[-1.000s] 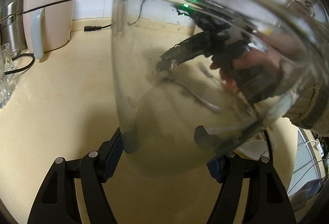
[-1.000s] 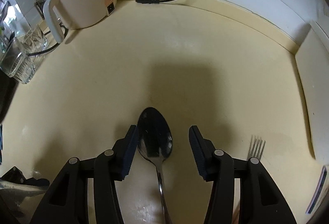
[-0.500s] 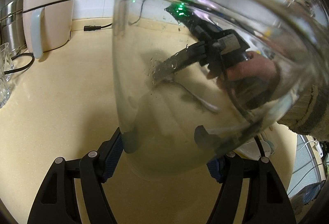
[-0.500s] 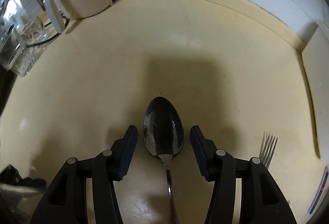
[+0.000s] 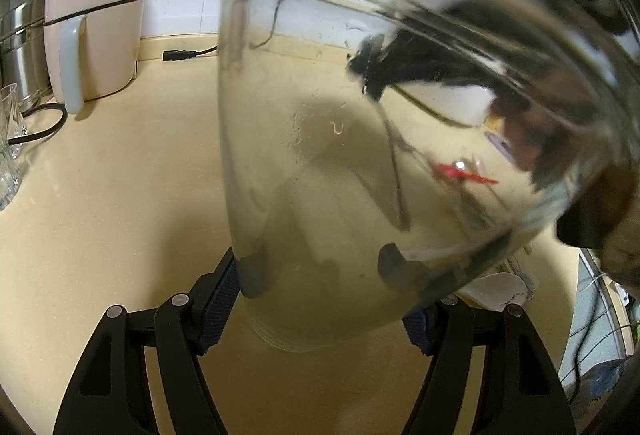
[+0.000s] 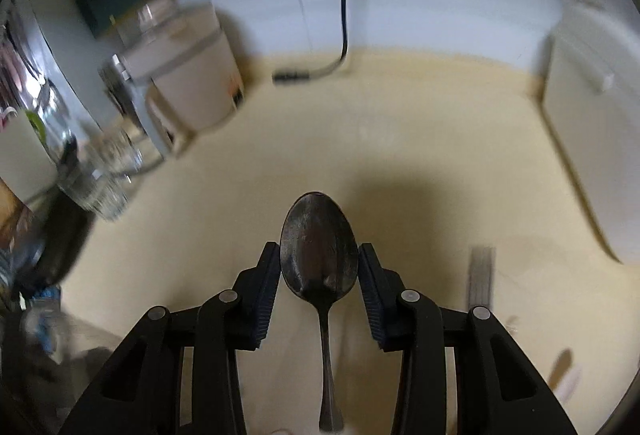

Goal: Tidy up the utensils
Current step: 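Grasp the steel spoon with the right tool while the left tool holds the jar, then drop the steel spoon into the jar held by the left tool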

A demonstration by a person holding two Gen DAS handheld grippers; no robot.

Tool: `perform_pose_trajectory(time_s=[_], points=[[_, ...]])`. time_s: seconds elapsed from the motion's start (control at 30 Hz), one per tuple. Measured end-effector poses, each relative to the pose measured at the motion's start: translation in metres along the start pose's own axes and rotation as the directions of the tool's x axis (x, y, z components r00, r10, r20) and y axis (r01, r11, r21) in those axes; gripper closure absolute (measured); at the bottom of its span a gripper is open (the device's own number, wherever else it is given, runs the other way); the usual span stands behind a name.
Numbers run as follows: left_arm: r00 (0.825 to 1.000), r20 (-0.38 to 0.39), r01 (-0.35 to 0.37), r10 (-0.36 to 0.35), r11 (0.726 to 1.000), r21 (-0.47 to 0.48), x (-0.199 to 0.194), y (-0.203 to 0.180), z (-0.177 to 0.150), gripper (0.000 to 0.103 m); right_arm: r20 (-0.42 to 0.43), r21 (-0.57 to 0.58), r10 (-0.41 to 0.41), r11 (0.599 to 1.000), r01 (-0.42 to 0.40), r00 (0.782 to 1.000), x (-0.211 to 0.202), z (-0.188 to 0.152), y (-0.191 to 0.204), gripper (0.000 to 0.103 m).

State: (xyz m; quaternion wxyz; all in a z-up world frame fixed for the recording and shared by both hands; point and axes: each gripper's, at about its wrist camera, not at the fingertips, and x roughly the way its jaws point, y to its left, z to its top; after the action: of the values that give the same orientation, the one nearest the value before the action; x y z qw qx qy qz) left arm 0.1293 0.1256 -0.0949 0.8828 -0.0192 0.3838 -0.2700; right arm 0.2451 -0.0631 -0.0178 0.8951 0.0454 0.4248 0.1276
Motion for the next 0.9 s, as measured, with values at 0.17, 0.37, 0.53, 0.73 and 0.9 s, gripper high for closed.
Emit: perform_pose_trajectory(time_s=[0.17,0.37,0.53,0.73,0.9], points=[[1.0,0.0,0.0,0.0,1.0,0.0,0.0,0.0,0.0,0.029,0.124,-0.005,-0.004,1.0,0.005,0.992,-0.059,0.005,0.011,0.064],[1.0,0.0,0.002,-0.002,1.0,0.001,0.0,0.0,0.0,0.029,0.236,-0.028,0.063,0.998,-0.058,0.97,-0.121,0.025,0.03,0.064],[1.0,0.001,-0.001,0.001,1.0,0.0,0.0,0.001,0.0,0.029,0.289,-0.045,0.184,0.983,-0.178,0.939,-0.17,0.036,0.046,0.064],[1.0,0.001,0.0,0.0,1.0,0.0,0.001,0.002,0.0,0.029,0.296,-0.044,0.301,0.952,-0.301,0.907,-0.202,0.035,0.061,0.064],[1.0,0.001,0.0,0.0,1.0,0.001,0.001,0.001,0.0,0.029,0.216,-0.042,0.301,0.953,-0.299,0.929,-0.186,0.015,0.071,0.064]])
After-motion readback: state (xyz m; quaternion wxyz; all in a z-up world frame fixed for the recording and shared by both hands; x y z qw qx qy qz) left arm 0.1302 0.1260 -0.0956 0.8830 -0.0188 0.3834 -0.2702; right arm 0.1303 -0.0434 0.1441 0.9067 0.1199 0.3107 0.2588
